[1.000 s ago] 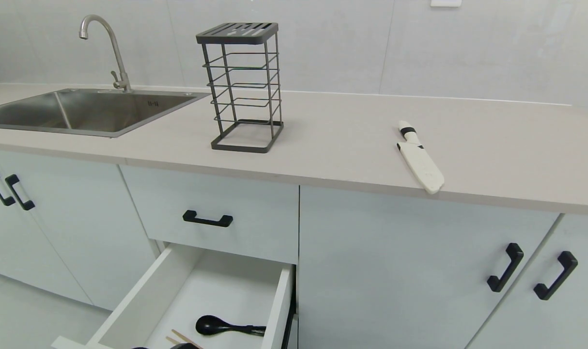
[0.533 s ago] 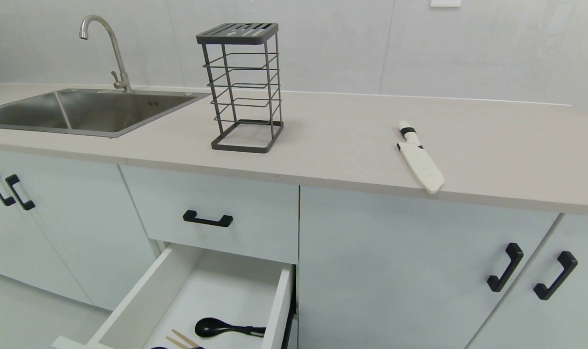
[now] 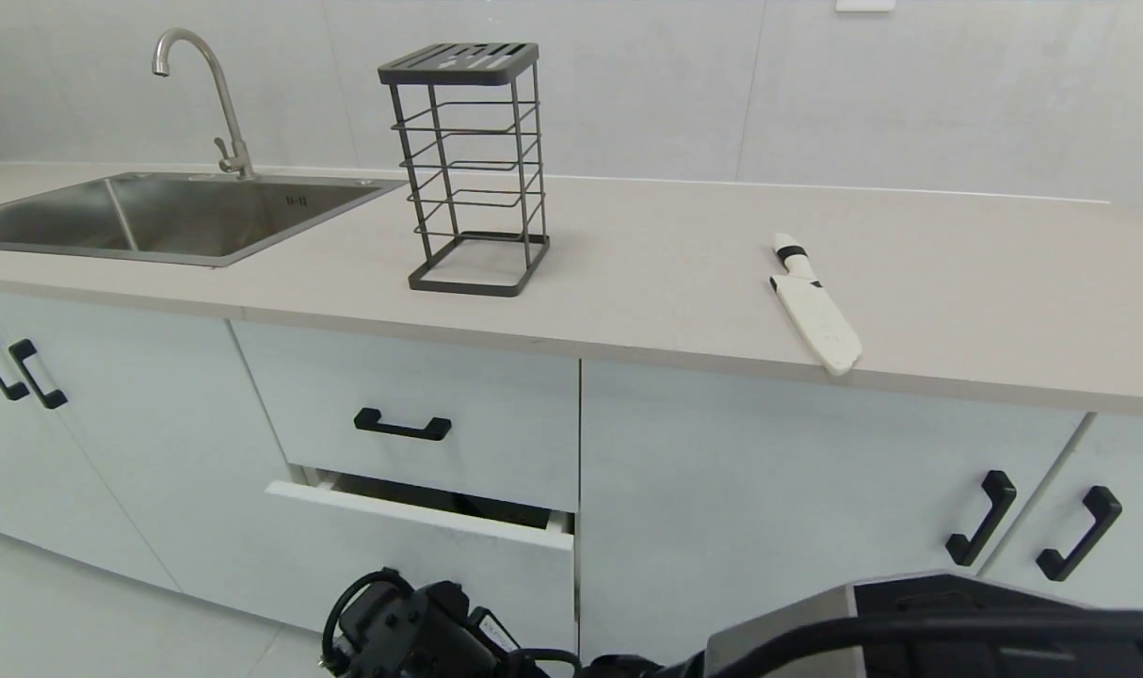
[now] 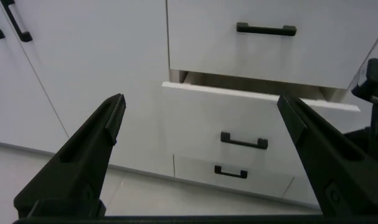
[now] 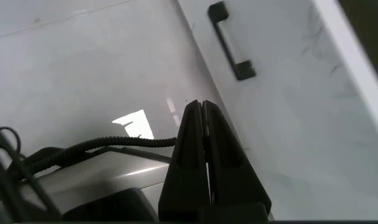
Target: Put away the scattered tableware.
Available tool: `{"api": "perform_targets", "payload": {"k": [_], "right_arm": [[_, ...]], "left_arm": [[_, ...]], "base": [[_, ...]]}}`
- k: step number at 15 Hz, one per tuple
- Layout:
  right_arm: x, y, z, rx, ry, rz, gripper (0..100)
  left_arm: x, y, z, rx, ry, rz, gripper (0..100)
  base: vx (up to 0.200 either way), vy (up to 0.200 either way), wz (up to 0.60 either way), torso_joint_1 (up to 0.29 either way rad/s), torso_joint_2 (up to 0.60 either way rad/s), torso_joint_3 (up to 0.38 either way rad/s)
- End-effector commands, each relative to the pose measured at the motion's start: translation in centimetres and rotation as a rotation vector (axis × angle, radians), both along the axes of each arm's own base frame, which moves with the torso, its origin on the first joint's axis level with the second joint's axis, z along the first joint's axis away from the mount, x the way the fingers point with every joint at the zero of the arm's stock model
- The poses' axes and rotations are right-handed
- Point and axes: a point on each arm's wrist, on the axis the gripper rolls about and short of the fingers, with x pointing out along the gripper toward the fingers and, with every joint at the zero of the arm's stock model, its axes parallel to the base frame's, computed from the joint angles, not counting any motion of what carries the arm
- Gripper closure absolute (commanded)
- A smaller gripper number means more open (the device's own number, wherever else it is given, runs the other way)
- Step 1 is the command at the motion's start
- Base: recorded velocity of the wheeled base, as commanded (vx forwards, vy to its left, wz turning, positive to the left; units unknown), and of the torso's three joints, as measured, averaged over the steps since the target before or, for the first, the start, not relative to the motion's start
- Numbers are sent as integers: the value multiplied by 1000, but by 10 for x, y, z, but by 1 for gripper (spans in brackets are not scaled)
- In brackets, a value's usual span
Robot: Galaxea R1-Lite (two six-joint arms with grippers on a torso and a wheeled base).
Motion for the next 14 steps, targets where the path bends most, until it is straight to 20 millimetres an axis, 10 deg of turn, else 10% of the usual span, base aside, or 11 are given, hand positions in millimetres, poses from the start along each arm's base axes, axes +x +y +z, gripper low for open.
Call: {"api": "perform_targets", "payload": {"k": [1, 8, 14], "right_arm": [[-3, 1, -1, 1, 3, 10, 100], [18, -12, 12, 25, -1, -64, 100], [2, -109, 83, 116, -37, -124, 100]], "left_arm": [[0, 0, 0, 0, 2, 0, 0], [0, 0, 0, 0, 2, 1, 0], [0, 0, 0, 0, 2, 1, 0]], "base": [[0, 0, 0, 0, 0, 0], [0, 0, 0, 0, 0, 0], [0, 0, 0, 0, 0, 0]]}}
